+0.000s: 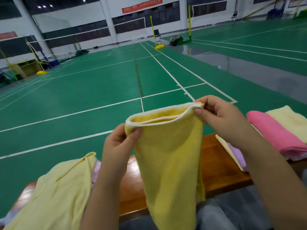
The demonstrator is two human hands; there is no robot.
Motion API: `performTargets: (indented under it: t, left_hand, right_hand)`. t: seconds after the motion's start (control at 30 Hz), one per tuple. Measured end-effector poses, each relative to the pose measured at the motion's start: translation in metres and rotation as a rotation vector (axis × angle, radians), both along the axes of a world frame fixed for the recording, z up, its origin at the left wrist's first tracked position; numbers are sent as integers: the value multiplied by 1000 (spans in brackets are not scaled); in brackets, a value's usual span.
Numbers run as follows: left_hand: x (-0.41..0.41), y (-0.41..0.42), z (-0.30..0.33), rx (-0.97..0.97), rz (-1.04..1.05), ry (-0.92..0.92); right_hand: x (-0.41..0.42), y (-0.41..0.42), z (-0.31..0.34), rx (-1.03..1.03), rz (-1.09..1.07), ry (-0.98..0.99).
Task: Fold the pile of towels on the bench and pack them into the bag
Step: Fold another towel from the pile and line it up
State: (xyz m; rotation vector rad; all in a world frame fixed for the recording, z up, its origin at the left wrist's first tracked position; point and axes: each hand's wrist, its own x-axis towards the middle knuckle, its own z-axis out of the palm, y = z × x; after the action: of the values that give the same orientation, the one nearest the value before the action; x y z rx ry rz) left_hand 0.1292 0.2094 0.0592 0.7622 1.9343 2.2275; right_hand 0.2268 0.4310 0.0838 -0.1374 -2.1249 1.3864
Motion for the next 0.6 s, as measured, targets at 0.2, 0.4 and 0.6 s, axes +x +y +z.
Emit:
performTargets:
  t: [0.2, 0.4, 0.6]
  left_hand:
    - [-6, 0, 34, -39, 22, 176]
    - [-3, -4, 26, 25, -6, 125]
    - [14, -4, 28, 181, 49, 198]
  right_hand:
    - [0, 3, 15, -32, 71, 97]
    - [5, -1, 12, -276, 241, 40]
    - [15, 0, 19, -429, 443, 86]
